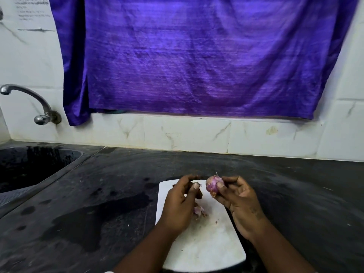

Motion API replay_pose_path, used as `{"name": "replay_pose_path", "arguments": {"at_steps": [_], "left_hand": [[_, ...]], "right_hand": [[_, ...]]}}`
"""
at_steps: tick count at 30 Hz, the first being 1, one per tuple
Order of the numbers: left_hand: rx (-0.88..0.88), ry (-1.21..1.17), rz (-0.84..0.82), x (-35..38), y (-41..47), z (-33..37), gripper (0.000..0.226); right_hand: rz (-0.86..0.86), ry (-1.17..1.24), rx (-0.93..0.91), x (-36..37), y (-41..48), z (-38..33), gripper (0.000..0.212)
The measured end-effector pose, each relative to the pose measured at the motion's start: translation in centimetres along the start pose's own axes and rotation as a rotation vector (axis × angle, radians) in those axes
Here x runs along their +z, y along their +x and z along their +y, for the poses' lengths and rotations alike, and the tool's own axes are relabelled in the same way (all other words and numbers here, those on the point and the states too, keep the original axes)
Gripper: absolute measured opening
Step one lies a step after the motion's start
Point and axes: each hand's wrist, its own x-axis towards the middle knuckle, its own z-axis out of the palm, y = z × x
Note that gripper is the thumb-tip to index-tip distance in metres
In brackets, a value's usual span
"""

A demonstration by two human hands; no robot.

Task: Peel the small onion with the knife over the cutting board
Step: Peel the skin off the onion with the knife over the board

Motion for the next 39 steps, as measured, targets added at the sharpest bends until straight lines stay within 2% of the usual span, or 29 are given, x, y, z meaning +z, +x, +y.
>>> {"name": "replay_pose_path", "arguments": {"at_steps": [3, 7, 16, 23, 26, 32, 39], "left_hand": [[0.075, 0.145, 0.096, -0.1, 0.2, -0.1, 0.030], [0.130, 0.243, 0.092, 0.0, 0.2, 0.0, 0.042], [0.231, 0.403, 0.129, 0.2, -0.3, 0.8, 0.035], [0.283, 0.604, 0.111, 0.5, -0.5, 0.6, 0.038], [0.261, 0.575, 0.137, 0.2, -0.3, 0.5, 0.046], [0.225, 0.399, 0.112, 0.1, -0.2, 0.3, 0.048], [0.210, 0.420, 0.091, 0.0, -0.1, -0.5, 0.050]], "right_hand": [[-0.038, -0.056, 0.006, 0.1, -0.2, 0.2, 0.041], [-0.066, -0.151, -0.015, 0.4, -0.3, 0.2, 0.039], [-0.082, -0.267, -0.099, 0.5, -0.3, 0.6, 0.035], [-0.073, -0.331, -0.138, 0.5, -0.4, 0.7, 0.030], [-0.079, -0.346, -0.128, 0.6, -0.5, 0.6, 0.032], [-0.063, -0.276, -0.107, 0.4, -0.4, 0.3, 0.031], [-0.050, -0.311, -0.119, 0.6, -0.4, 0.4, 0.033]]}}
